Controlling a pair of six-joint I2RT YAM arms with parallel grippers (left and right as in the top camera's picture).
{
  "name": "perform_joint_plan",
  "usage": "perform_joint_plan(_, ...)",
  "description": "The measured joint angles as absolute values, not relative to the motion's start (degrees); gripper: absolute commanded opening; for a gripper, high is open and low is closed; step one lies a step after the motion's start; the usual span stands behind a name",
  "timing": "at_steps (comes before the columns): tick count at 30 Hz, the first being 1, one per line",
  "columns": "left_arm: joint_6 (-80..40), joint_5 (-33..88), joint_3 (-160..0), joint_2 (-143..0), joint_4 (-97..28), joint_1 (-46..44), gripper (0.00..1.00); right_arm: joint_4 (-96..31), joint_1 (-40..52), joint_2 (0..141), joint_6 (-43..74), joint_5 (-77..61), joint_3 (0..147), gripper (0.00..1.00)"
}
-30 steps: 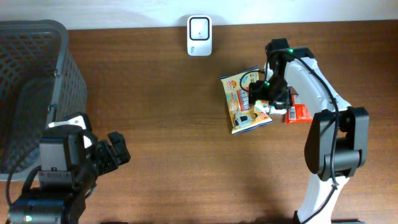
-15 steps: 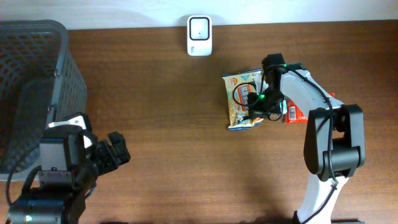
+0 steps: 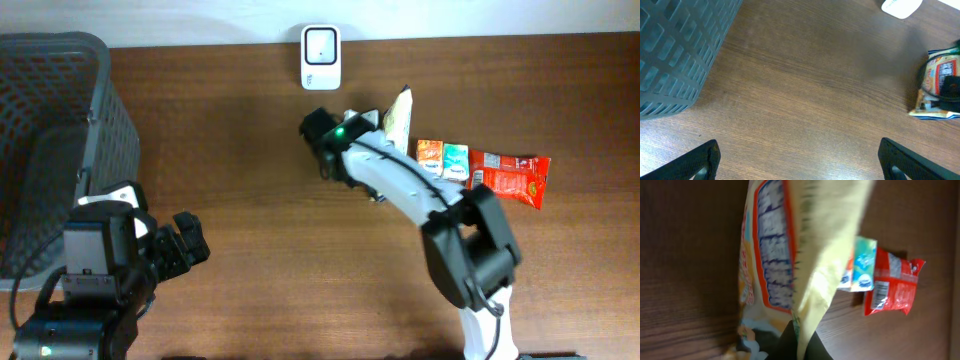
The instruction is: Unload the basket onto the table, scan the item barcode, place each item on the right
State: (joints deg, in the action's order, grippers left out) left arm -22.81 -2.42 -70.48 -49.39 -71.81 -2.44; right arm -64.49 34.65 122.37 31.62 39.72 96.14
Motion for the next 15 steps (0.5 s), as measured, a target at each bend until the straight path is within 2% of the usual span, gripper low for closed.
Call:
perform_joint_plan(1,-22.8,-2.4,-70.5,-49.4,-71.8,-2.4,0.99,-64.5,36.0,124.2,32.8,39.5,96.1,0.17)
perform_joint_plan(7,-22.8,-2.4,-70.5,-49.4,-71.8,-2.4,0.99,-60.3,43.0,125.6,35.4,32.8,97.0,0.17)
perform_joint_plan(11,-22.8,-2.4,-70.5,-49.4,-71.8,-2.4,0.99,-61.7,42.7,125.6,35.9,31.5,98.9,0.21)
perform_joint_plan(14,-22.8,-2.4,-70.5,-49.4,-71.8,-2.4,0.99,-65.6,40.5,125.6,36.0,27.0,100.7,0.37)
perform_joint_plan(15,-22.8,-2.4,-70.5,-49.4,-71.8,-2.4,0.99,-66.1,39.1,125.6,36.0,23.9,102.0,0.56)
